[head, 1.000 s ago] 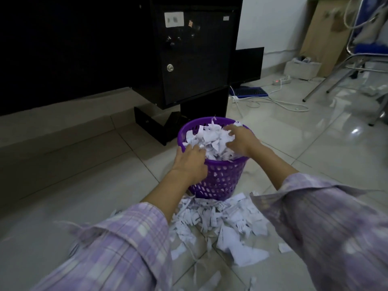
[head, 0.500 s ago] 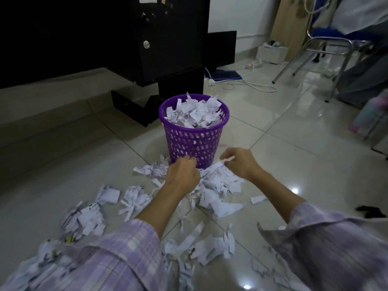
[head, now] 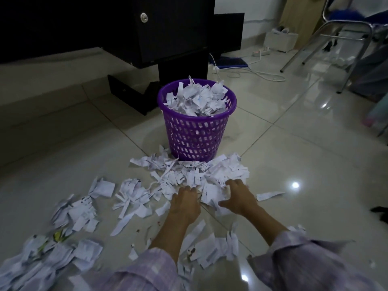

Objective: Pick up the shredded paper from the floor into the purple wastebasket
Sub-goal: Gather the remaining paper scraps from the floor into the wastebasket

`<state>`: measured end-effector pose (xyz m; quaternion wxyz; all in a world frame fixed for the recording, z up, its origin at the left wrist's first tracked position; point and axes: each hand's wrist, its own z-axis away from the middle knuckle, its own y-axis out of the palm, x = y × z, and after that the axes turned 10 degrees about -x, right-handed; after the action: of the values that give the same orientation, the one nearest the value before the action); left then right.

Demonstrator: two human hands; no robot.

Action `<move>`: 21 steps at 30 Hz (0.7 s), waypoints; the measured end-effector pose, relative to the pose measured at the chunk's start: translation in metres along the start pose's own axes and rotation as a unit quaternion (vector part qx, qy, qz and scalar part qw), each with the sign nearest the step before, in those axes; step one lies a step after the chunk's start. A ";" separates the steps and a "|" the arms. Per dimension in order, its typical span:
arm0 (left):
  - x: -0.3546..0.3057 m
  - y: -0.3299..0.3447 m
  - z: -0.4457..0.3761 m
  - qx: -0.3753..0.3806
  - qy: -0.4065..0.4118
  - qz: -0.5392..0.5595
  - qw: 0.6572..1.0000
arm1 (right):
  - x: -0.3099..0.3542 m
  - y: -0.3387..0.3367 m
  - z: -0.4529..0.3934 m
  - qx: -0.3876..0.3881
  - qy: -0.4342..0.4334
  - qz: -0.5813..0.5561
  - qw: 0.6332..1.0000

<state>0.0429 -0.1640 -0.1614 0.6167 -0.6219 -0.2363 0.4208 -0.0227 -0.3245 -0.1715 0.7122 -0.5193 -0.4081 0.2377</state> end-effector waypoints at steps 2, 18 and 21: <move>0.003 0.007 -0.015 0.001 -0.007 -0.021 1.000 | -0.002 0.006 -0.021 -0.009 0.008 0.022 1.000; 0.027 0.037 -0.066 -0.081 -0.037 0.162 0.983 | 0.014 0.032 -0.088 0.096 -0.079 0.040 0.991; 0.029 0.036 -0.058 -0.071 -0.044 0.171 0.982 | 0.020 0.044 -0.057 0.058 -0.140 0.027 0.988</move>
<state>0.0977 -0.1778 -0.2091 0.4790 -0.6759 -0.1828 0.5295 0.0399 -0.3251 -0.2131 0.6705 -0.4497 -0.4746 0.3507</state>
